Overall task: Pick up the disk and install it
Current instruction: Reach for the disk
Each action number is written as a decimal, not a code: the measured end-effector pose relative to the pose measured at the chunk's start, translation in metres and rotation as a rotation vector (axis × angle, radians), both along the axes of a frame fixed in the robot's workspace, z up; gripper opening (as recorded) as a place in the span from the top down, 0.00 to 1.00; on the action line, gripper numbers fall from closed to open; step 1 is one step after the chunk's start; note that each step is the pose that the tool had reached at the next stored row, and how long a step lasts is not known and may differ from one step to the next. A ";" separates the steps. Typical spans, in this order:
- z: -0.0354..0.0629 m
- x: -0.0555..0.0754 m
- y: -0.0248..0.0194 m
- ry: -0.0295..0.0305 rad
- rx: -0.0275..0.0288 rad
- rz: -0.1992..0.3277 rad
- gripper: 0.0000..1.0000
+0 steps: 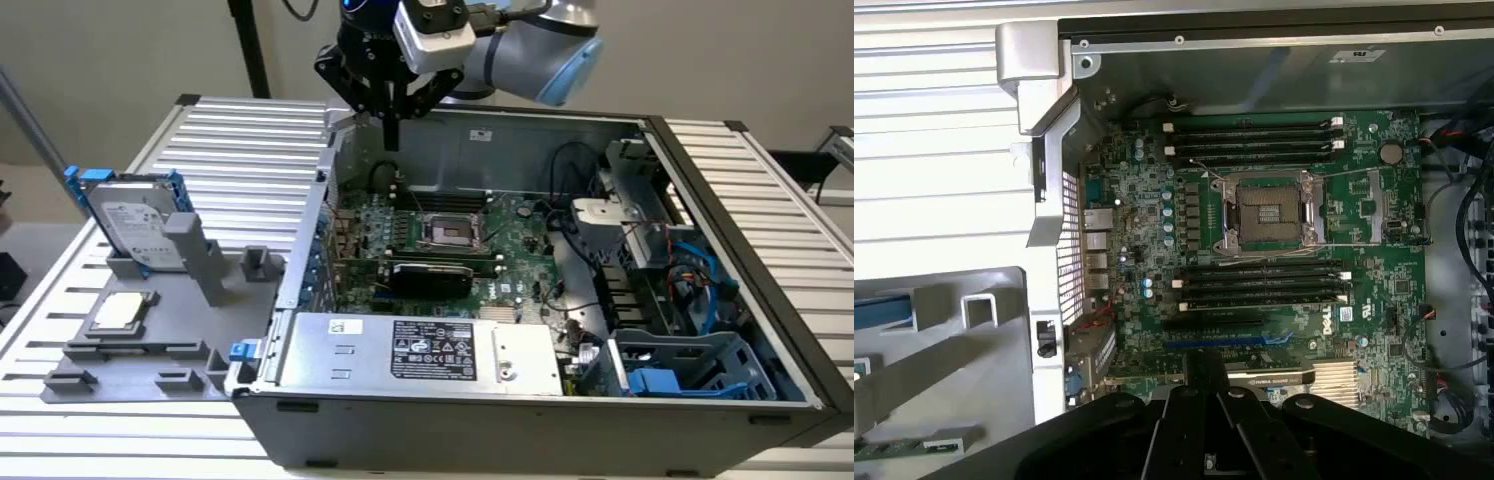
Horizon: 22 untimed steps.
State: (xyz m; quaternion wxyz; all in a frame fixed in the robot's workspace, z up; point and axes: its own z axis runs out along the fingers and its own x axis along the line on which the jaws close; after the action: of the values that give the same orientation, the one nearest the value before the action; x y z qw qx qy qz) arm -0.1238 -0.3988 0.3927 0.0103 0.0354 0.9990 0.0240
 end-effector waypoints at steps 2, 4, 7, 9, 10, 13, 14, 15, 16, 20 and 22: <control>0.0000 -0.009 0.0000 -0.0001 0.0000 0.000 0.89; 0.0000 -0.018 0.0000 -0.0001 0.0000 0.000 0.89; -0.0001 -0.032 0.0000 -0.0001 0.0001 0.000 0.89; 0.0000 -0.041 0.0000 -0.0001 0.0000 0.000 0.89; 0.0000 -0.046 0.0000 -0.0001 0.0000 0.000 0.89; 0.0000 -0.059 0.0000 -0.0001 0.0000 0.000 0.89; 0.0000 -0.064 0.0000 -0.0001 0.0000 0.000 0.89; -0.0001 -0.068 0.0000 -0.0001 0.0001 0.000 0.89; 0.0000 -0.073 0.0000 -0.0001 0.0001 0.000 0.89; 0.0000 -0.091 0.0001 -0.0001 0.0001 0.000 0.89; 0.0000 -0.100 0.0002 -0.0001 0.0000 0.000 0.89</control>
State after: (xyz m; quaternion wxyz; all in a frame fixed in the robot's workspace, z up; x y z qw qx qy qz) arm -0.2237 -0.3986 0.3926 0.0104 0.0354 0.9990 0.0240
